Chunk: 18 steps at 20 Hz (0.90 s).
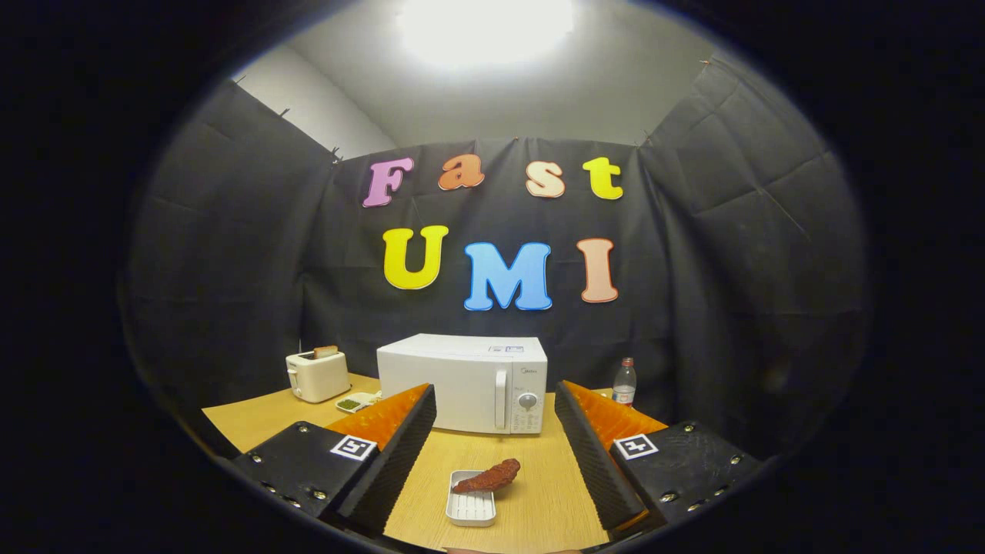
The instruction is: Open the microwave, put the food inside, and close the microwave door.
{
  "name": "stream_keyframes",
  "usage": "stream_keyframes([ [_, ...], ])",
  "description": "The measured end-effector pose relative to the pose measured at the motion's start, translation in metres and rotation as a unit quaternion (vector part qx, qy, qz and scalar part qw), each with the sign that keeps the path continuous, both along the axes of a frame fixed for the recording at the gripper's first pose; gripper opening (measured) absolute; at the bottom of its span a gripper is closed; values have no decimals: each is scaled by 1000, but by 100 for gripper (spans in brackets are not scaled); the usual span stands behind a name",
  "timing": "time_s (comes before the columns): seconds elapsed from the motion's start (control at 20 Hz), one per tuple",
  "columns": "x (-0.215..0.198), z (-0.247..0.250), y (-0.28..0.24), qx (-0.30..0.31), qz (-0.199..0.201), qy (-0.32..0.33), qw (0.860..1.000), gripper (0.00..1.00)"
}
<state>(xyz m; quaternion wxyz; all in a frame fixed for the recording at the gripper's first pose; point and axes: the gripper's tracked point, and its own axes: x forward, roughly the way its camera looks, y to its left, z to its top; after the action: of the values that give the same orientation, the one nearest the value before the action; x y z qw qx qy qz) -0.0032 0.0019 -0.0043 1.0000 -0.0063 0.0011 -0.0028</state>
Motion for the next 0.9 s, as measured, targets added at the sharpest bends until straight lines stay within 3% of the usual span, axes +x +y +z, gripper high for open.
stream_keyframes([
  [0.5,24,-9,5,1,16,-2,1000,96],
  [0.9,111,-33,0,55,40,6,998,96],
])
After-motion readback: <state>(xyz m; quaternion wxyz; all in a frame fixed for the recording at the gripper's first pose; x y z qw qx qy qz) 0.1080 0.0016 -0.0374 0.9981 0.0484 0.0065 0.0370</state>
